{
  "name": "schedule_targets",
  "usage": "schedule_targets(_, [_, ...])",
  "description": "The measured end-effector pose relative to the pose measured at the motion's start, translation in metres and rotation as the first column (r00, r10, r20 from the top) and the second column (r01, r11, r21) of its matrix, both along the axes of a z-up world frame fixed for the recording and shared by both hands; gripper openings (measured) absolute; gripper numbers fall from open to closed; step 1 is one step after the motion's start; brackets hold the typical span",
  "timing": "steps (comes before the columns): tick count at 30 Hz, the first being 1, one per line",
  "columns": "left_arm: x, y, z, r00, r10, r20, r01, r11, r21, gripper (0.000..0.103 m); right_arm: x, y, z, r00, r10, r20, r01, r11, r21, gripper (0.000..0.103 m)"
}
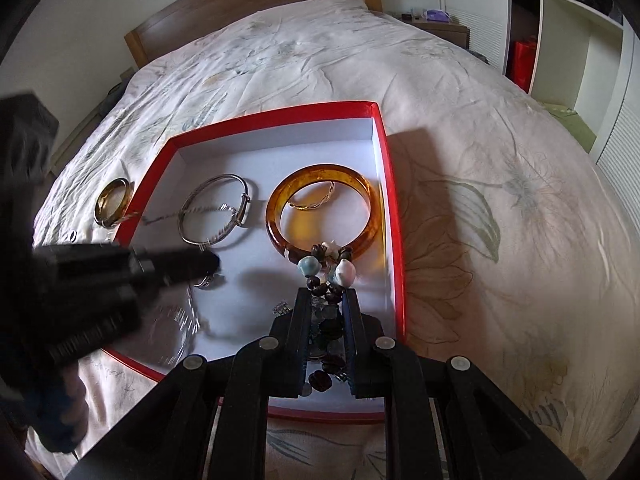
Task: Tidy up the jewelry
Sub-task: 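Carry the necklace and beaded bracelet into the red box and open both tools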
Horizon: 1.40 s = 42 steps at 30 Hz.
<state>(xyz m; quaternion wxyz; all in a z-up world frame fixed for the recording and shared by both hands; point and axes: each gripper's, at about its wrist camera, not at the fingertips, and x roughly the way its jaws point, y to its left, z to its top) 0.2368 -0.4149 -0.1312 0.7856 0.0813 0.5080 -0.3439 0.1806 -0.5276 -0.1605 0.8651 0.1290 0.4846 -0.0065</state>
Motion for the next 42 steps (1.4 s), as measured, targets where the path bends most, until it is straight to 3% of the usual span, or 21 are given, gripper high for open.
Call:
schedule_targets(8, [-0.013,0.005,-0.003,0.998,0.008,0.06,-0.011,0.999,0.044,0.006,-0.003,0.003,0.001,1.0,-0.004,-0.014,0.003,1.0,-0.025,0.018])
schedule_targets(12, [-0.014,0.007,0.001,0.997,0.021,0.077,-0.025,0.998,0.052,0.031,-0.006,0.006,0.003,1.0,-0.005,-0.021,0.004,1.0,-0.027,0.022])
schedule_targets(18, [-0.018,0.011,0.014,0.994,0.028,0.102,-0.033,0.999,0.042,0.039,-0.015,0.006,0.011,1.0,-0.011,-0.017,0.011,0.999,-0.037,0.028])
schedule_targets(29, [-0.039,0.03,0.057,0.985,0.045,0.167,-0.047,0.999,0.011,0.043,-0.045,0.008,0.049,0.998,-0.049,0.03,0.05,0.997,-0.055,0.034])
schedule_targets(38, [-0.073,0.067,0.095,0.971,0.079,0.225,-0.08,0.997,-0.007,0.045,-0.074,0.03,0.083,0.996,-0.051,0.077,0.056,0.996,-0.065,0.036])
schedule_targets(42, [-0.089,0.089,0.107,0.963,0.102,0.248,-0.101,0.995,-0.016,0.051,-0.085,0.044,0.097,0.995,-0.038,0.094,0.045,0.997,-0.07,0.038])
